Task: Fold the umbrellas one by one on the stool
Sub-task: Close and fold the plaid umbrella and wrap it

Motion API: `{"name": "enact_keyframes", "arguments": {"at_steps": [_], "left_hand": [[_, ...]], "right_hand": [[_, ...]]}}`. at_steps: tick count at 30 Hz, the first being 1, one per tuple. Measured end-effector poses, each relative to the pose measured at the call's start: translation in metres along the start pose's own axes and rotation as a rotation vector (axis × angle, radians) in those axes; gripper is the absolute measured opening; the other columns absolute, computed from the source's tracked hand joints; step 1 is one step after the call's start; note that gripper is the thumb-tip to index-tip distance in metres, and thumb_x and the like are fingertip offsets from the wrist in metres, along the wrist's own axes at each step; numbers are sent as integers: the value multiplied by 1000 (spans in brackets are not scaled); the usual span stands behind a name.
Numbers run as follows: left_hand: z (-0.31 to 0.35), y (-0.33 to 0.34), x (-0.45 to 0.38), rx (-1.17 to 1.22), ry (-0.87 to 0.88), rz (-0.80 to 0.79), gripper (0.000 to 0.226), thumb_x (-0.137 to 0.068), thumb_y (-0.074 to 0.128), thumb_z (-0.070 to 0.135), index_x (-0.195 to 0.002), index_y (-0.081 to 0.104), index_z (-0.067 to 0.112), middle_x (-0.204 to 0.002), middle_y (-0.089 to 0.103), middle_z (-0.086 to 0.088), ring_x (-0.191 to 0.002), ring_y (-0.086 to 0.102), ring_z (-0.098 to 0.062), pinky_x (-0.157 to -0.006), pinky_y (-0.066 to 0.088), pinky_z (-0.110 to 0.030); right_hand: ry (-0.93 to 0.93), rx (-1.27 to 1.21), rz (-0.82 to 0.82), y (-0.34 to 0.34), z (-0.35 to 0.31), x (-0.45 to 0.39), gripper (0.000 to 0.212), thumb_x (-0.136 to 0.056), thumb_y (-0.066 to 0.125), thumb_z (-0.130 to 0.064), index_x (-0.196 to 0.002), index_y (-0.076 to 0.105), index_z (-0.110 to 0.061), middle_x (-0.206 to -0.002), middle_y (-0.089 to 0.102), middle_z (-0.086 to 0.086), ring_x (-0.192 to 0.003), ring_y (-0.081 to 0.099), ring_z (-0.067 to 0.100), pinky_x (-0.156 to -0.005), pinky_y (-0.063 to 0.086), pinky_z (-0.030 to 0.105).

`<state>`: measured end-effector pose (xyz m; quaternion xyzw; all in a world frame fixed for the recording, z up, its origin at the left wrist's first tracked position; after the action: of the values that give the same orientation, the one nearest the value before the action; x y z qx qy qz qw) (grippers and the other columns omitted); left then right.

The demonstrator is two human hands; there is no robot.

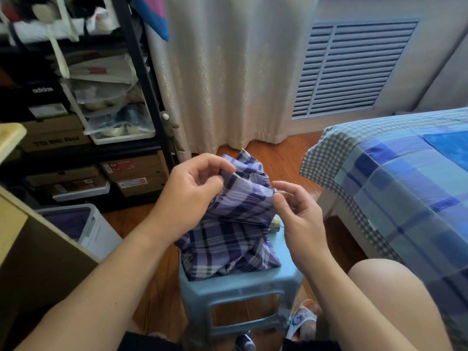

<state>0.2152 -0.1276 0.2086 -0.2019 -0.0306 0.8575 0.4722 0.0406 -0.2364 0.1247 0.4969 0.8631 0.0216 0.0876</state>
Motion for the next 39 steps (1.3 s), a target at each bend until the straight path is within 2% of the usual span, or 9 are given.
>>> {"name": "enact_keyframes", "arguments": {"at_steps": [3,7,12,16,20,25,33,36,39], "left_hand": [[0,7,-10,-47,-12,-81,39,-88,69,-10,-106,70,25,-97,72,6,-91,68,-9,-85,56,-24],[21,2,-20,-367,112,-49,43,-92,57,-8,-105,68,32,-99,73,9,-93,70,-2,-86,56,-21],[-10,-20,-16,26,-140,126,25,-94,64,15,-113,64,31,-94,75,1,-88,72,-16,-85,60,-45],[-27,-6,7,-20,-155,4,50,-91,72,3,-134,57,26,-94,76,-1,-92,73,-11,-85,55,-25],[-14,-18,19,-42,-56,115,50,-96,62,-5,-126,62,34,-101,78,3,-101,73,-13,-88,60,-30],[-6,-3,14,102,-99,-174,49,-97,56,1,-140,56,26,-130,69,-8,-127,62,-24,-107,49,-48],[-18,-2,17,-209,-111,-168,77,-88,78,12,-151,41,35,-115,70,8,-112,64,-4,-98,42,-15],[-7,-3,26,-294,-48,-92,64,-88,78,12,-138,54,44,-101,69,6,-102,65,-5,-87,38,-4],[-7,-13,42,-270,-33,-27,39,-85,80,9,-108,73,40,-102,70,5,-101,66,-10,-91,51,-23]], "right_hand": [[19,-36,-84,11,0,3,36,-91,70,-20,-126,62,-26,-104,74,4,-100,73,21,-86,62,36],[-98,96,80,-8,-8,-2,37,-92,71,2,-115,67,-26,-79,62,-9,-79,68,12,-77,62,30],[-166,80,40,-4,-19,0,32,-92,72,0,-113,68,-23,-83,67,-6,-81,69,14,-77,60,26],[-164,43,93,-10,-21,-1,25,-95,67,2,-107,70,-20,-79,70,-7,-78,71,9,-73,58,21],[-146,87,102,-13,-20,-2,20,-99,65,-7,-115,68,-19,-79,70,-6,-77,70,9,-70,56,21],[-61,76,-75,5,-8,-4,41,-97,67,-6,-131,60,-28,-105,76,-3,-102,74,16,-84,61,28],[-218,292,7,-7,-22,-5,33,-94,72,-13,-126,65,-21,-76,70,-3,-74,68,10,-72,54,22],[-349,464,-21,-6,-30,5,37,-93,73,-20,-128,65,-22,-90,76,-8,-87,74,7,-81,59,27],[-334,455,-46,-14,-25,14,45,-89,77,-15,-131,63,-23,-97,77,-8,-95,74,10,-88,59,32]]}}
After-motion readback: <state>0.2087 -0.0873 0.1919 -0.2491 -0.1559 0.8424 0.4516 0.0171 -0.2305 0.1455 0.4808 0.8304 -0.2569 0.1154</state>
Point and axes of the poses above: each hand's wrist, its own x-axis away from the middle knuckle, its own y-axis out of the palm, z = x × y, the point moved 10 cm from there along -x, towards the middle knuckle
